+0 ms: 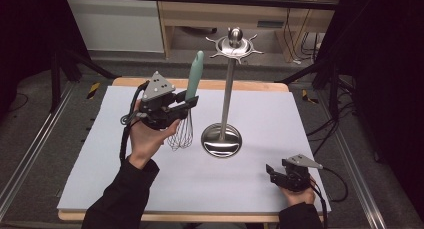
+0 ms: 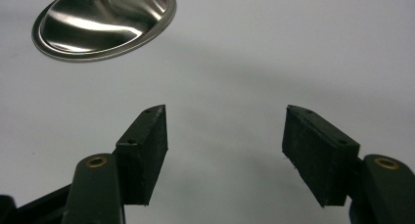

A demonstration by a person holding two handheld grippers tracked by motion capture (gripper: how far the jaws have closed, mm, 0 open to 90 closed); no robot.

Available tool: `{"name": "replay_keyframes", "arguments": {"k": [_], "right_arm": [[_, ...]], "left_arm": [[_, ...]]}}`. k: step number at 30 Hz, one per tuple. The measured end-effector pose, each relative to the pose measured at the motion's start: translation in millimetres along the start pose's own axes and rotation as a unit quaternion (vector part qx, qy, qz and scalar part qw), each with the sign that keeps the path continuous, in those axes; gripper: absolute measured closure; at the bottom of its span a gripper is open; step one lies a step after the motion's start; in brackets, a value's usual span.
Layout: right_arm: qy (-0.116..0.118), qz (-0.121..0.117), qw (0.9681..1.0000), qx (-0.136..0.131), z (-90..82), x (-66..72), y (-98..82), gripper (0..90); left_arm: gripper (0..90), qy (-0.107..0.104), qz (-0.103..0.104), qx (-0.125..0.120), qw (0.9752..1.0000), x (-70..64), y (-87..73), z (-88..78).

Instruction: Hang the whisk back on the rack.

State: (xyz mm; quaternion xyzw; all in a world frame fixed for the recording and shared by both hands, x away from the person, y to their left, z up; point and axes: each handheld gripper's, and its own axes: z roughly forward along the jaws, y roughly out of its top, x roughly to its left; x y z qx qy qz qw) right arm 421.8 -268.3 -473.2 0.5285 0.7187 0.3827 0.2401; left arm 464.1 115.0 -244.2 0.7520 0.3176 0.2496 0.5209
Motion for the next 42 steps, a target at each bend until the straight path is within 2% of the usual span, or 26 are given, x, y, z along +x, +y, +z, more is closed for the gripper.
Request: {"name": "replay_keyframes", "arguments": {"k": [4, 15, 23, 42], "right_arm": [[-0.001, -0.006, 1.0, -0.001, 0.9, -0.8, -0.1, 33.8], [0.001, -0.003, 1.0, -0.002, 0.2, -0.8, 0.2, 33.9], [0.002, -0.004, 1.0, -0.003, 0.3, -0.7, 0.2, 34.2], [0.005, -0.003, 1.0, -0.004, 0.1, -0.6, 0.3, 34.1]], "left_arm": [[68.7, 0.002, 0.002, 0.005, 1.0, -1.2, 2.6, 3.9], [68.7, 0.006, 0.007, 0.015, 0.9998, -6.5, 4.6, 15.4], [68.7, 0.012, 0.008, 0.023, 0.9996, -5.9, 8.6, 21.0], [68.7, 0.014, 0.012, 0.038, 0.9991, -6.8, 14.1, 34.9]]}}
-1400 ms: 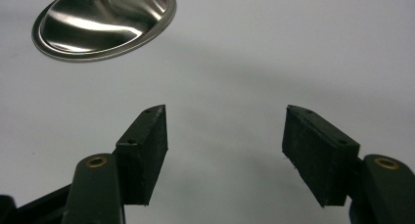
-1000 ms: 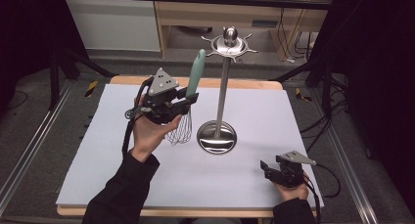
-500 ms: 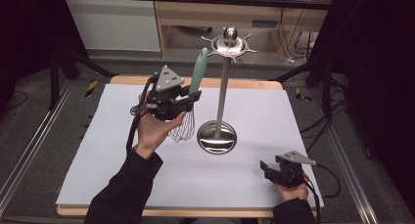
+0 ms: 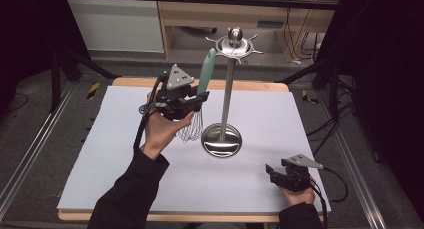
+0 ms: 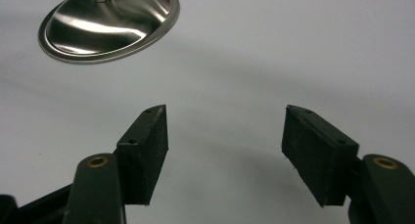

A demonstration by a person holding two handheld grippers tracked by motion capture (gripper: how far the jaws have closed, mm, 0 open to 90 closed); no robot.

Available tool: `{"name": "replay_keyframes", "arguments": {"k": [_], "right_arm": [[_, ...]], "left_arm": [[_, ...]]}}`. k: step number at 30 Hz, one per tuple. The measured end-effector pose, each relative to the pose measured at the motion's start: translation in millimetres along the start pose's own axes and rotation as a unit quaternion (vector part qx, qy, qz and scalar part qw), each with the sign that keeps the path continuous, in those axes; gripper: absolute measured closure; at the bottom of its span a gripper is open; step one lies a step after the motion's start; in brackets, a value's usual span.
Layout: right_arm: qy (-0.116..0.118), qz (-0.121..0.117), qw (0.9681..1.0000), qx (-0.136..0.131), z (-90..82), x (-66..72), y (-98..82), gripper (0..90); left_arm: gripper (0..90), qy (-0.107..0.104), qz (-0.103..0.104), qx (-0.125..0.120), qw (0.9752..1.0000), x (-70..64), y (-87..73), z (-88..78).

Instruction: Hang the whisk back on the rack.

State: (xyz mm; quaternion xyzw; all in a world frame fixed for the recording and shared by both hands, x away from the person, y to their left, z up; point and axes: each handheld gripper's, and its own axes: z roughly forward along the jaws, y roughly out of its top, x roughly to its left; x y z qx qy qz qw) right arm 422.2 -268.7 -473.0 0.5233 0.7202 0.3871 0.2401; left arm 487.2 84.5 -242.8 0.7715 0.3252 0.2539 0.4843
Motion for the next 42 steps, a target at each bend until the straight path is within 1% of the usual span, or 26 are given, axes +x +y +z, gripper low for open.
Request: {"name": "replay_keyframes", "arguments": {"k": [5, 8, 10, 15, 16, 19, 21, 26, 28, 32, 35, 42], "right_arm": [[0.0, 0.001, 1.0, 0.0, -0.2, -0.2, 0.0, 34.1], [0.001, 0.0, 1.0, 0.0, 0.0, -0.3, 0.0, 34.1], [0.001, 0.004, 1.0, 0.0, -0.5, -0.1, 0.0, 34.1], [0.001, 0.002, 1.0, -0.001, -1.2, -0.4, 0.2, 34.0], [0.001, 0.003, 1.0, -0.001, -1.2, -0.4, 0.3, 33.9], [0.003, 0.005, 1.0, -0.001, -1.7, -0.3, 0.4, 33.9], [0.002, 0.005, 1.0, 0.001, -0.8, -0.1, 0.1, 33.9], [0.003, 0.003, 1.0, -0.001, -1.1, -0.4, 0.2, 33.7], [0.004, 0.007, 1.0, 0.003, -0.7, 0.0, 0.2, 33.6], [0.003, 0.002, 1.0, 0.002, 0.1, -0.3, 0.0, 33.3], [0.004, 0.009, 0.9999, 0.003, -0.3, 0.0, 0.3, 32.5], [0.003, 0.005, 1.0, 0.002, -0.1, -0.4, 0.3, 32.1]], "left_arm": [[68.6, -0.001, -0.002, 0.001, 1.0, -0.9, 0.7, 5.1], [68.7, 0.001, 0.001, 0.007, 1.0, -2.2, 2.2, 8.4], [68.7, 0.002, 0.002, 0.009, 1.0, -2.4, 3.3, 10.3], [68.7, 0.001, -0.001, 0.006, 1.0, -2.8, 3.2, 13.5], [68.6, 0.0, 0.001, 0.007, 1.0, -2.5, 3.3, 14.4], [68.6, -0.001, -0.003, -0.001, 1.0, -3.0, 2.4, 18.4], [68.5, -0.007, -0.007, -0.006, 0.9999, -2.5, 1.5, 20.9], [68.4, -0.012, -0.007, -0.029, 0.9995, -2.3, -3.5, 25.9], [68.4, -0.011, -0.003, -0.034, 0.9994, -1.4, -4.8, 26.7], [68.3, -0.012, 0.003, -0.039, 0.9992, -0.4, -5.9, 27.3], [68.3, -0.012, 0.005, -0.038, 0.9992, -0.4, -6.4, 28.3], [67.1, -0.013, 0.018, -0.044, 0.9988, -3.3, -7.9, 30.5]]}}
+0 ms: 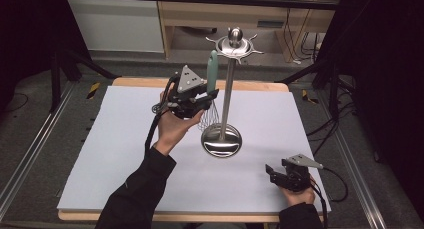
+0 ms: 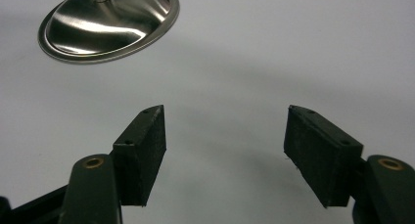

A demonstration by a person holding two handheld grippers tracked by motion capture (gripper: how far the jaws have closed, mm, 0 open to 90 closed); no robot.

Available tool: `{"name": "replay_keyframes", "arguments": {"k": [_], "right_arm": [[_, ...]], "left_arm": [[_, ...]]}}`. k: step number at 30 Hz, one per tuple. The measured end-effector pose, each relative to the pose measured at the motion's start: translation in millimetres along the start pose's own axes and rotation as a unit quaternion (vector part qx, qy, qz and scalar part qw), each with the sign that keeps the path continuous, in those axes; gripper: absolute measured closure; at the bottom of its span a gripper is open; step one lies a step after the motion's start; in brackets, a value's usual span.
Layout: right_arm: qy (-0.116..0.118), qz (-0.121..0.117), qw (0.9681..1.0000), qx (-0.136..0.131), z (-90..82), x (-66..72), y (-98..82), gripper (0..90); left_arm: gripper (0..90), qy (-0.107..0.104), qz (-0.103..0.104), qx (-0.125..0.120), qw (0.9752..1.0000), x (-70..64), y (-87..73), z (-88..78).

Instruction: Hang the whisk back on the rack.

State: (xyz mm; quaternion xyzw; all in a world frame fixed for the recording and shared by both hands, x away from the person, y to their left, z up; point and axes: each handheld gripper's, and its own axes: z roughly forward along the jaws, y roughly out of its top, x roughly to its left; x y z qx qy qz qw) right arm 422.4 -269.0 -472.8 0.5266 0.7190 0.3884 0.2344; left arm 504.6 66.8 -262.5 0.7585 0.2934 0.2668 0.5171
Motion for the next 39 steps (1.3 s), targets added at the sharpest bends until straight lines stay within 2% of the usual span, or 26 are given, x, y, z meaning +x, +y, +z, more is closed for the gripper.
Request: {"name": "replay_keyframes", "arguments": {"k": [4, 12, 20, 30, 39], "right_arm": [[-0.002, -0.003, 1.0, 0.0, 0.6, -0.3, -0.2, 32.1], [-0.001, 0.001, 1.0, 0.0, 0.2, 0.1, 0.0, 32.0], [-0.003, 0.0, 1.0, 0.0, 0.6, 0.1, 0.0, 31.7], [-0.005, -0.004, 1.0, 0.0, 1.1, 0.9, -0.4, 31.8], [-0.01, -0.003, 0.9999, 0.003, 2.1, 0.6, -0.3, 33.1]], "left_arm": [[63.9, 0.005, 0.004, -0.004, 1.0, -0.8, -0.1, -2.3], [55.1, -0.005, 0.0, -0.014, 0.9999, -1.3, -2.0, -12.2], [44.4, -0.006, 0.0, -0.014, 0.9999, 1.1, -14.3, -26.0], [39.4, -0.011, -0.005, -0.008, 0.9999, 6.5, -38.0, -43.1], [36.8, -0.01, -0.017, 0.015, 0.9997, 14.1, -76.3, -50.7]]}}
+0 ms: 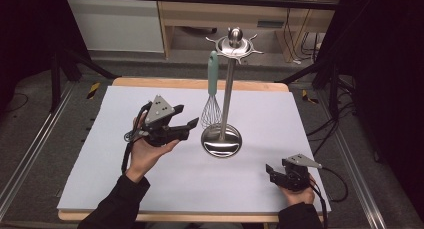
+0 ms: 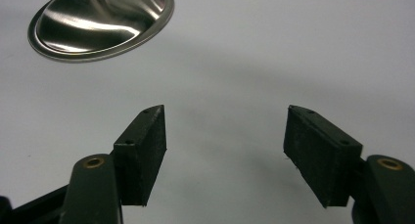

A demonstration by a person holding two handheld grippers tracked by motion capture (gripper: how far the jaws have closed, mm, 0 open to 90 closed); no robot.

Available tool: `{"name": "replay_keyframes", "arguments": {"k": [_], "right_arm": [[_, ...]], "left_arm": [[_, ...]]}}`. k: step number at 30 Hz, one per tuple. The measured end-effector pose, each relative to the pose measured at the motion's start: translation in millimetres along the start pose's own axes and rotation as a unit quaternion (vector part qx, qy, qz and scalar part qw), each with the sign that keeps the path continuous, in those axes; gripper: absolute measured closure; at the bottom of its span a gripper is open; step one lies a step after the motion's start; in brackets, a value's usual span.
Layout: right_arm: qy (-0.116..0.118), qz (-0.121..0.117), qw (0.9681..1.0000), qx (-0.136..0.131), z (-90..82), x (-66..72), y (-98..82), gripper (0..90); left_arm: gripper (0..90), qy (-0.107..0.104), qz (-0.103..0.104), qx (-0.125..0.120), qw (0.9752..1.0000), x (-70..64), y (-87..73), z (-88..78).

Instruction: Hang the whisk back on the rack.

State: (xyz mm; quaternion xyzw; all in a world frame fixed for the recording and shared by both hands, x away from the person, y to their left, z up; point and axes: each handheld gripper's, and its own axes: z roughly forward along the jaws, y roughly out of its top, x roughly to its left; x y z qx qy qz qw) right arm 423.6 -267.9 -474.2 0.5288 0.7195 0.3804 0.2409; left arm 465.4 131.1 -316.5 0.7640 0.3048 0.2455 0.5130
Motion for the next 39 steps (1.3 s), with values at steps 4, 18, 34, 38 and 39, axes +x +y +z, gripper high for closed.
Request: {"name": "replay_keyframes", "arguments": {"k": [4, 18, 34, 38, 39], "right_arm": [[-0.001, 0.0, 1.0, -0.002, -0.3, 0.5, -0.2, 34.5], [-0.012, -0.01, 0.9998, 0.011, 2.6, 1.8, -1.9, 33.6], [-0.024, -0.01, 0.9997, 0.004, -3.3, -0.1, -4.5, 29.4], [-0.029, -0.012, 0.9995, 0.005, -1.6, -3.5, -4.7, 27.7], [-0.03, -0.013, 0.9994, 0.006, -1.5, -4.2, -4.7, 27.4]], "left_arm": [[36.4, 0.008, -0.009, 0.012, 0.9999, 6.4, -18.9, -3.1], [35.0, 0.062, -0.09, 0.049, 0.9928, 55.4, -95.6, -29.5], [30.9, 0.141, -0.136, 0.121, 0.9732, 102.4, -170.0, -43.9], [29.5, 0.149, -0.144, 0.128, 0.9698, 109.5, -177.7, -48.4], [29.2, 0.152, -0.144, 0.13, 0.9692, 111.3, -178.9, -49.3]]}}
